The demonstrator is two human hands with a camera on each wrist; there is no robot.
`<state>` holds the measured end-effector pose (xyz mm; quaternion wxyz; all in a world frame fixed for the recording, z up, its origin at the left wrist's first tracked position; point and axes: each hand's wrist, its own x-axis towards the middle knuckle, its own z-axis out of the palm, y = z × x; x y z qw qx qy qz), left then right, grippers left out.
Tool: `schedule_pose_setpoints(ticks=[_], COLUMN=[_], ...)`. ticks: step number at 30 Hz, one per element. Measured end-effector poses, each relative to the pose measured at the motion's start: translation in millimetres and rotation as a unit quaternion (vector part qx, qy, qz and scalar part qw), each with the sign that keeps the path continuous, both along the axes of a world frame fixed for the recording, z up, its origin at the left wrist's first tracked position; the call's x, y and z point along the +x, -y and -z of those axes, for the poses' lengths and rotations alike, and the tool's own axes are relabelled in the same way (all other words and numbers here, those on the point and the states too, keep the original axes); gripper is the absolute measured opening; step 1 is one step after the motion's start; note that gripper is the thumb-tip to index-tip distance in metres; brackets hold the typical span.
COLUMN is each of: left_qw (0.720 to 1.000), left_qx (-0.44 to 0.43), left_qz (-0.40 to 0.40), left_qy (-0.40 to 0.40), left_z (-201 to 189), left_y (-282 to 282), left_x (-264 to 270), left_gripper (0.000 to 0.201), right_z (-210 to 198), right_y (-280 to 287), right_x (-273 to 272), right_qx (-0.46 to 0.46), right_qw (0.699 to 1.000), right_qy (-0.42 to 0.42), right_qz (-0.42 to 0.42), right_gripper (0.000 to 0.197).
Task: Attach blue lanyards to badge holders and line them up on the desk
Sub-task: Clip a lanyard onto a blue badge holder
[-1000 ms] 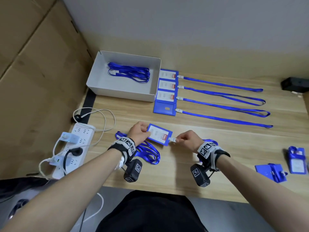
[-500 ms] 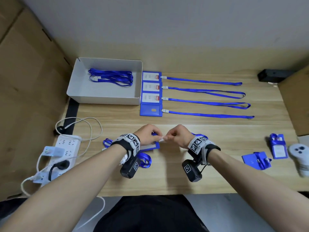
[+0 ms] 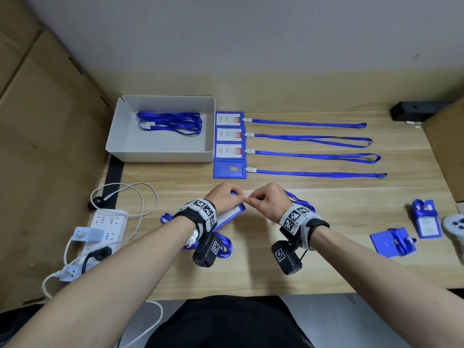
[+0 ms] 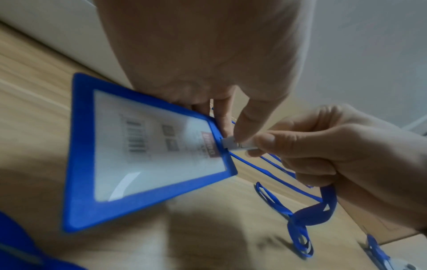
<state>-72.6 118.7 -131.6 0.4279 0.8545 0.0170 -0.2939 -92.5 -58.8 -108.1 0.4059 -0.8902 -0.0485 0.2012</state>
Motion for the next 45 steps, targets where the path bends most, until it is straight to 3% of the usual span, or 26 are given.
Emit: schedule_pose_setpoints(ticks=[6, 8, 10, 14, 16, 19, 22, 26, 29, 35, 40, 43, 45], left_qw=[0.992, 0.992, 0.996, 0.995, 0.997, 0.999, 0.999, 0.992, 0.988, 0.993, 0.964, 0.956, 0.963], left_qx=[-0.08, -0.069, -0.035, -0.089, -0.07, 0.0, 0.038, -0.057, -0.118, 0.066, 0.185, 0.178, 0.096], left_qz=[-0.083, -0.097, -0.071, -0.028, -0.011, 0.015, -0.017, -0.113, -0.093, -0.077, -0.181, -0.23, -0.249], left_qy=[-0.044, -0.049, -0.036, -0.023, -0.018, -0.032, -0.033, -0.011, -0.014, 0.06, 0.059, 0.049, 0.041], left_z=[-5, 0, 7, 7, 6, 10, 7, -14, -34, -49, -69, -86, -95], left_y=[-5, -13, -19, -13, -9, -8, -3, 12, 18, -7, -80, -117, -125], left_x=[-9, -13, -15, -18, -17, -16, -15, -8, -5, -5, -12, -12, -7], left_gripper=[0.012, 0.011, 0.015, 0.011, 0.009, 0.013, 0.027, 0.017, 0.019, 0.017, 0.023, 0.021, 0.017], right_z=[-6, -4, 1, 12, 15, 17, 10, -2, -13, -37, -65, -83, -94], right_y=[2, 6, 8, 2, 1, 8, 20, 31, 29, 11, -23, -51, -67], right_x=[7, 8, 8, 7, 7, 8, 7, 7, 11, 22, 34, 44, 51], right_qx=[-0.052, -0.063, -0.053, -0.099, -0.1, -0.031, 0.015, 0.031, 0.043, 0.079, 0.069, 0.111, 0.152], right_qw=[0.999, 0.998, 0.997, 0.992, 0.993, 0.997, 0.997, 0.996, 0.996, 0.987, 0.987, 0.981, 0.976], right_qy=[0.002, -0.013, -0.036, -0.072, -0.068, -0.062, -0.069, -0.077, -0.078, -0.141, -0.135, -0.145, -0.139], right_qz=[0.006, 0.027, 0.034, -0.002, 0.006, 0.034, 0.037, 0.034, 0.019, -0.018, -0.045, -0.061, -0.067], right_gripper=[0.028, 0.025, 0.023, 0.025, 0.025, 0.024, 0.023, 0.023, 0.023, 0.026, 0.026, 0.019, 0.015])
